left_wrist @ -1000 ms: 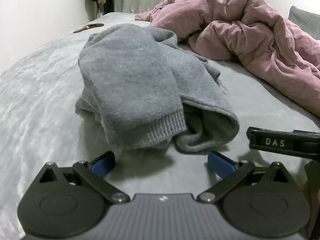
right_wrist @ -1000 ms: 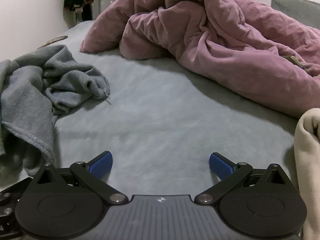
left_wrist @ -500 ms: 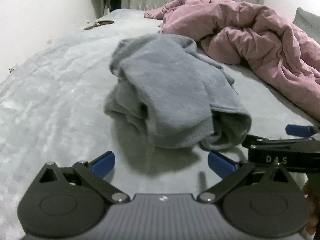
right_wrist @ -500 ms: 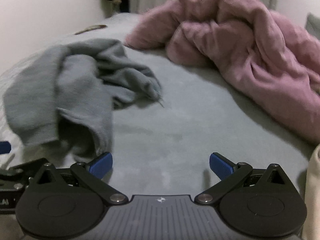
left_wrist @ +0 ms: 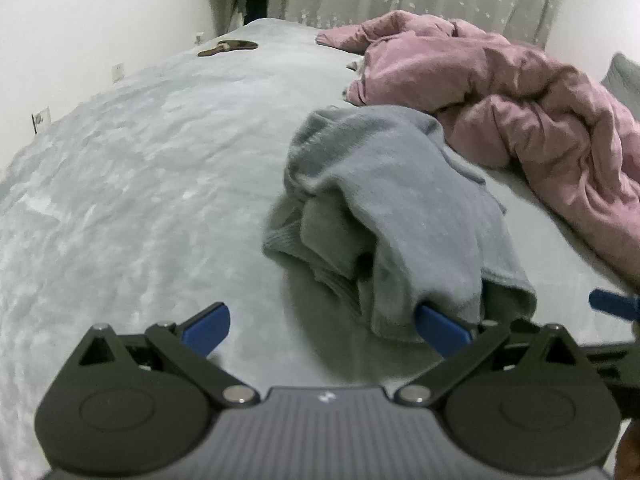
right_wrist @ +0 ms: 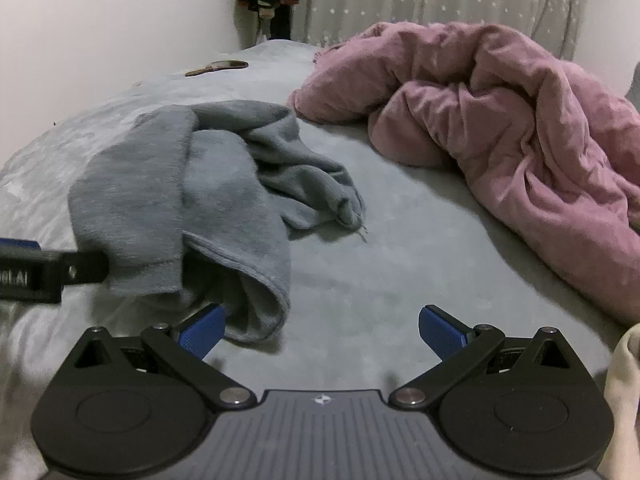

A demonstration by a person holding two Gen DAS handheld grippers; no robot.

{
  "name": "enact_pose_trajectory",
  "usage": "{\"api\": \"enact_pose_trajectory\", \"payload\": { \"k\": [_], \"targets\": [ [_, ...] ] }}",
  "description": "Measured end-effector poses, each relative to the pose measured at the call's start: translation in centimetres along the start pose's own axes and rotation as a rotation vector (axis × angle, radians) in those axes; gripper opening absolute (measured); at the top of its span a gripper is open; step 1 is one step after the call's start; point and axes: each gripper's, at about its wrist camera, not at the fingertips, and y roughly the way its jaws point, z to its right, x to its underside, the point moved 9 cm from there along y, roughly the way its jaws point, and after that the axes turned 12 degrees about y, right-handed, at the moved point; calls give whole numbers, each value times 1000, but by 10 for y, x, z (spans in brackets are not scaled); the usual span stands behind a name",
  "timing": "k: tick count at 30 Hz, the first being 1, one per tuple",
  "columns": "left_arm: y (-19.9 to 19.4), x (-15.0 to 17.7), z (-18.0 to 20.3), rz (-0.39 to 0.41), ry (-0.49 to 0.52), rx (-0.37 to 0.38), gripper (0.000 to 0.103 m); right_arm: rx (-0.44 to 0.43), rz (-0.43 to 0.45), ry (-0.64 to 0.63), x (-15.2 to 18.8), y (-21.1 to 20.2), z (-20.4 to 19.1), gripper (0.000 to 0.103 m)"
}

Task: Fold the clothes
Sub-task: 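Move both grippers toward the bunched grey sweater on the bed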

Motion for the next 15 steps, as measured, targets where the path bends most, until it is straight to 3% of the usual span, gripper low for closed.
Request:
{"api": "enact_pose_trajectory", "payload": {
  "k": [9,15],
  "targets": [
    [-1,-9,-13,-1,9,20,103,-71,42,-22,-8,-7,-33,99],
    [-2,-17,-32,-1,-3,9,103,-62,45,-38,-15,-5,-53,95]
  ]
}}
